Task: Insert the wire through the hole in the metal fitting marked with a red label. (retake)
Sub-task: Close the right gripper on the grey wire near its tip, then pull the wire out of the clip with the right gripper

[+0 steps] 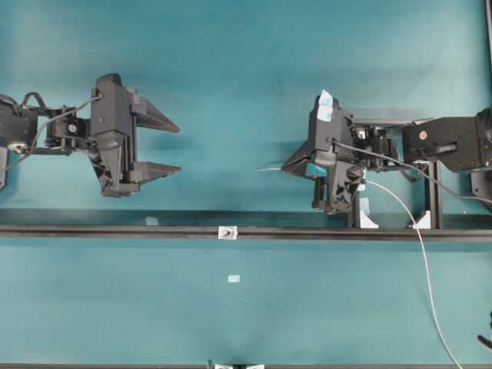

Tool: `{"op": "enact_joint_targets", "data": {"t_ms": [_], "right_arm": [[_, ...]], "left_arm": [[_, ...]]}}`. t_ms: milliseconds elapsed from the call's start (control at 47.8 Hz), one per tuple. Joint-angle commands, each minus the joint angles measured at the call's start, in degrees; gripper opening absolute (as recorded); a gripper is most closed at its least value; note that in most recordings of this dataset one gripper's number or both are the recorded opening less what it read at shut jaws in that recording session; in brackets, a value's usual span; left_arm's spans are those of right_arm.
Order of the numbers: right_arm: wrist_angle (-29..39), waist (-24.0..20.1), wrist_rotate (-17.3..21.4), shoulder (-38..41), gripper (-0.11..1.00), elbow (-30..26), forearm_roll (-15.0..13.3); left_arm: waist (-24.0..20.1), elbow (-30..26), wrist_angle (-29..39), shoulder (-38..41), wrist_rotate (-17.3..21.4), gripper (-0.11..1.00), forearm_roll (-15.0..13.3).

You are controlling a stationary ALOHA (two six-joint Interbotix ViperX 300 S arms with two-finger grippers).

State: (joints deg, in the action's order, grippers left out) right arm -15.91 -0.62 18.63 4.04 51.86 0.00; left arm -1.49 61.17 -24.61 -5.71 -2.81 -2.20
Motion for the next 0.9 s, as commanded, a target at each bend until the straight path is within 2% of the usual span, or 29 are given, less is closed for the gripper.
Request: {"op": "enact_joint_targets", "data": {"t_ms": [0,460,878], "right_arm": [[0.09,0.09,0.18,-1.49,0.03,-0.79,0.18],[6.24,0.62,0.09,-11.07,0.03,-0.79,-0.18],[10.63,1.32,-0.09,-17.05,0.03,-0.97,-1.67]], "left_arm": [[-0.26,-0.62,-0.53,-0.62,0.0,0.84,0.0],[-0.97,-0.62,-0.35,-5.01,0.0,0.83,0.0],[-1.76,-0.35,0.35,-11.69,-0.09,0.82,0.0]]}}
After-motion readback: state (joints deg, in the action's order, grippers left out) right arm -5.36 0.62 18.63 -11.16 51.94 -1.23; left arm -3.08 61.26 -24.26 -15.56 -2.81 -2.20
